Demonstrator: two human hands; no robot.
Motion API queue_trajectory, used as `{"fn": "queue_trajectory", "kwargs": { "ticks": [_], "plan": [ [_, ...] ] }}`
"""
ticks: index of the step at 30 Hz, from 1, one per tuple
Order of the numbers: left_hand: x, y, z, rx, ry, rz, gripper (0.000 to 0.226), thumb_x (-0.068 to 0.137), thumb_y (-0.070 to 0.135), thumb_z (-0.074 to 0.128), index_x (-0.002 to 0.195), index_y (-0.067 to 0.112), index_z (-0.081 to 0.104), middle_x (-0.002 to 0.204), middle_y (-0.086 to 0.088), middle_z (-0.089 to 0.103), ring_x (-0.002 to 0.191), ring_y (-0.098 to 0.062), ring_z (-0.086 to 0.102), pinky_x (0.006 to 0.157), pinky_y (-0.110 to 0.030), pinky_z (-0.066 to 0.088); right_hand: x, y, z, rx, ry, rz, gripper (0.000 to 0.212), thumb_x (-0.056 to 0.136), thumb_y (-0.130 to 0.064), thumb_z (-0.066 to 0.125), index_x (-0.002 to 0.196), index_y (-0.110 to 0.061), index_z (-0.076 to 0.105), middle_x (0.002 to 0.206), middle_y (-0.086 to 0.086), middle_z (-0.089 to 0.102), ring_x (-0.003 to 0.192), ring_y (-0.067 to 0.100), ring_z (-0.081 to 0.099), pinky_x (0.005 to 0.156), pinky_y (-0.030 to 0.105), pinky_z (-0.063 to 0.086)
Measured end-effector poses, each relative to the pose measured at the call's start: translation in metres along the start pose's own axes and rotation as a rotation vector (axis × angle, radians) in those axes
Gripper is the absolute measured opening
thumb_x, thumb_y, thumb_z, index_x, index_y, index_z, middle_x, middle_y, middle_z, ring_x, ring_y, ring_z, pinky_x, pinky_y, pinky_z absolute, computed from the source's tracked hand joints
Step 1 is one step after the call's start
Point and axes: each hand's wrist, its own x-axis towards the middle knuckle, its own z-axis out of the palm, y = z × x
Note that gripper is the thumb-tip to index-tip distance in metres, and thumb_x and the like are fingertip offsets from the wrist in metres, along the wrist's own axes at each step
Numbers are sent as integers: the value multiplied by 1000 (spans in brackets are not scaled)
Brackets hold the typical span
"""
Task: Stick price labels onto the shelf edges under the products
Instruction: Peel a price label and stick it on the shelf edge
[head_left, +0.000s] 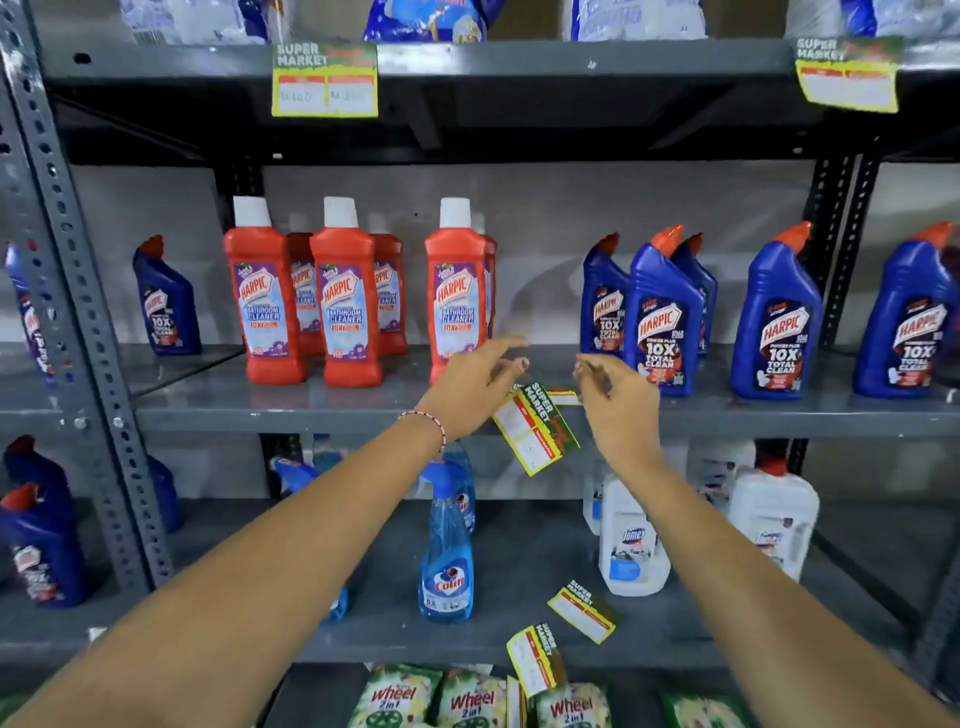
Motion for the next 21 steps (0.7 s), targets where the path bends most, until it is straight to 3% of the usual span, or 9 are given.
{"fn": "queue_trajectory", "kwargs": {
  "ticks": [2,4,6,10,13,15,18,21],
  "plan": [
    [3,-5,7,-137,-6,-87,29,97,19,57,126,15,59,113,-8,72,93,-9,70,78,-23,60,-11,13,5,62,21,126,15,93,-19,61,99,-14,74,87,4,75,81,24,72,76,41,59],
    [4,-7,14,-182,-27,-186,28,94,14,62,122,13,62,108,-6,74,85,-2,68,72,-14,57,-27,23,9,60,3,235,14,92,-22,64,95,-13,75,85,5,76,80,21,72,73,34,56],
    [6,-10,21,-231,-53,-244,27,91,10,66,117,9,65,103,-6,74,80,-3,67,71,-16,57,-36,27,12,88,6,295,14,91,-22,68,94,-11,75,85,4,76,80,18,70,71,27,54],
    [9,-13,30,-194,-52,-274,19,83,9,75,101,6,73,96,-8,76,81,-12,69,76,-28,57,-40,33,19,225,23,352,12,84,-22,77,91,-12,74,83,3,76,81,19,73,75,35,60],
    [9,-12,33,-168,-73,-259,16,80,8,77,95,7,74,92,-5,74,76,-6,66,72,-17,53,-37,36,22,372,-31,370,13,82,-17,79,94,-15,74,89,9,77,82,23,74,75,40,60],
    [7,-11,32,-175,-57,-257,15,80,7,77,95,6,73,91,-5,73,76,-5,65,74,-16,52,-36,35,21,429,-55,363,15,83,-12,77,98,-13,74,90,11,77,81,20,73,75,35,58],
    [4,-9,34,-197,-58,-281,14,81,8,76,95,8,73,91,-7,75,80,-10,67,80,-26,53,-36,37,19,444,-102,341,21,84,-7,76,105,-9,75,88,7,76,81,18,74,77,27,58],
    [-2,-9,32,-280,-55,-315,16,80,6,77,86,20,72,81,6,75,72,1,68,74,-18,55,-39,42,15,405,-151,293,18,86,-12,74,103,-19,76,89,-3,76,83,10,72,79,21,55]
  ]
}}
